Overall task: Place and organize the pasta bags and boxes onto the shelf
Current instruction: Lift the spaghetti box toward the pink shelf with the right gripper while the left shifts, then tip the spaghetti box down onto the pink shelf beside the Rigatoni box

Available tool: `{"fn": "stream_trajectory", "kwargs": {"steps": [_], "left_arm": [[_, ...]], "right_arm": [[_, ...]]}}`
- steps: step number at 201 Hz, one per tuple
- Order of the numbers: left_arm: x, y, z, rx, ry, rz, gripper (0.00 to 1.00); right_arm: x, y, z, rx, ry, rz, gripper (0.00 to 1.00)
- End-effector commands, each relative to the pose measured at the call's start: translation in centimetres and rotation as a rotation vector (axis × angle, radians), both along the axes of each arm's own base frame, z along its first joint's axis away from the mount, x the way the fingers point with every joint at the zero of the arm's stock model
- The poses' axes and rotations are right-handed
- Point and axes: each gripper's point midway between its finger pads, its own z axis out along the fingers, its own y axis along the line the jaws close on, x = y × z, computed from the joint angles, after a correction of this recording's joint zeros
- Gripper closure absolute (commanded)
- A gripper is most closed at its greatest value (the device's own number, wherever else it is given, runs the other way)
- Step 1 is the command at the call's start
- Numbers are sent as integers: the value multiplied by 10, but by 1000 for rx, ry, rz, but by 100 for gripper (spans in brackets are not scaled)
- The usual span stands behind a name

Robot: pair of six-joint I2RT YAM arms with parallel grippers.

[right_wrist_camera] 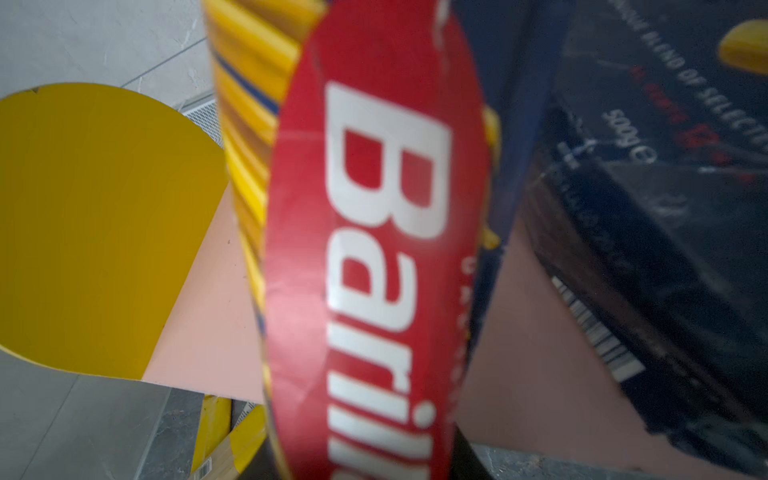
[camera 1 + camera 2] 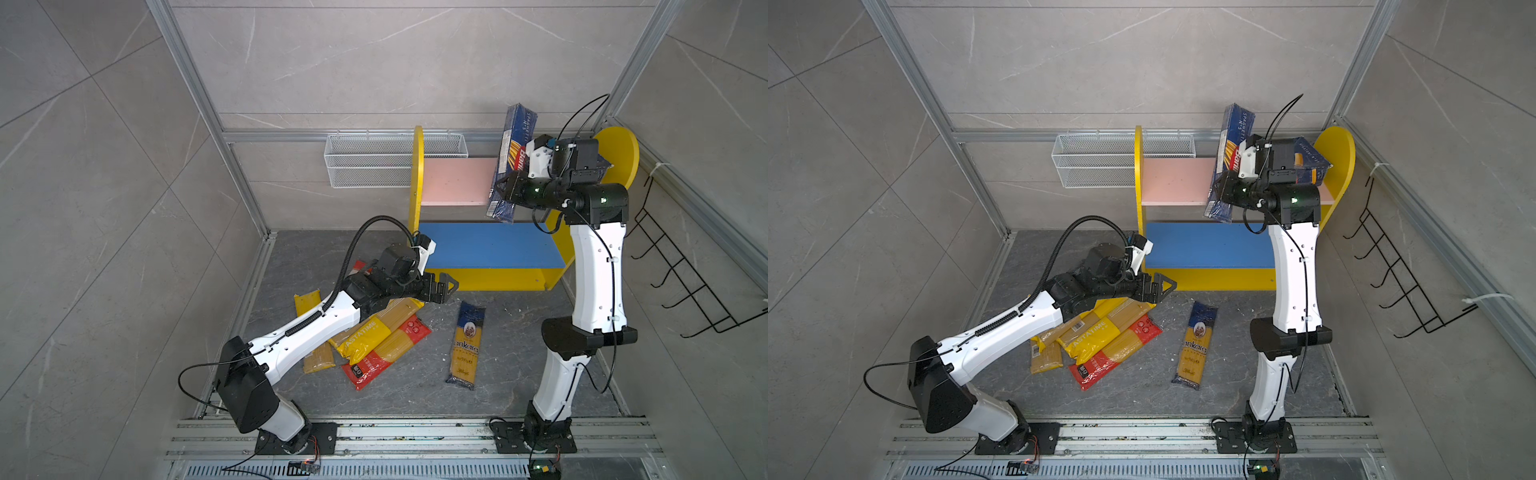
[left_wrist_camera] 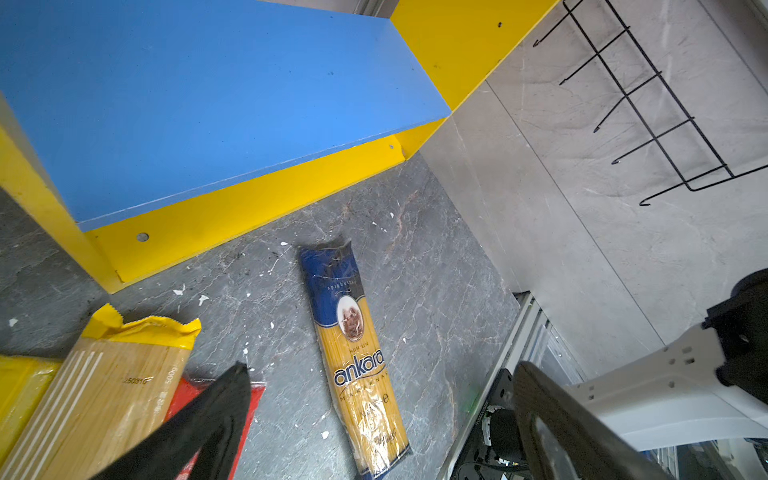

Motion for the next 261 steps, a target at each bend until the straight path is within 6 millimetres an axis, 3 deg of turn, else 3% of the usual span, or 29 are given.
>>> {"fn": "stream_trajectory", "kwargs": {"steps": [1,33,95,118,147,191,212,218,236,261], "left_arm": [[-2,-7,22,-49,-47,-28,0],[-4,-5,21,-47,-44,-23,0],[-7,0,18,-37,-49,-12,1],[-8,2,15,-34,-45,-9,1],[-12,7,17,-40,-50,-7,0],[-15,14,23,-45,-69,1,0],[-18,17,23,-49,-65,3,0],[-19,18,21,-48,-62,3,0],[-23,22,20,-52,-52,7,0],[-28,32,19,-51,-53,26,0]], "right_arm": [[15,6,51,54,-209,29,60],[25,8,41,65,-187,37,58],[33,4,30,62,-159,19,44],[30,5,25,49,-138,23,28],[17,4,28,17,-142,37,17],[-16,12,42,-78,-171,28,14],[-33,22,35,-207,-165,7,14],[-33,25,21,-247,-128,5,14],[-45,30,8,-312,-105,-11,13],[-56,25,4,-377,-133,-70,12]]}}
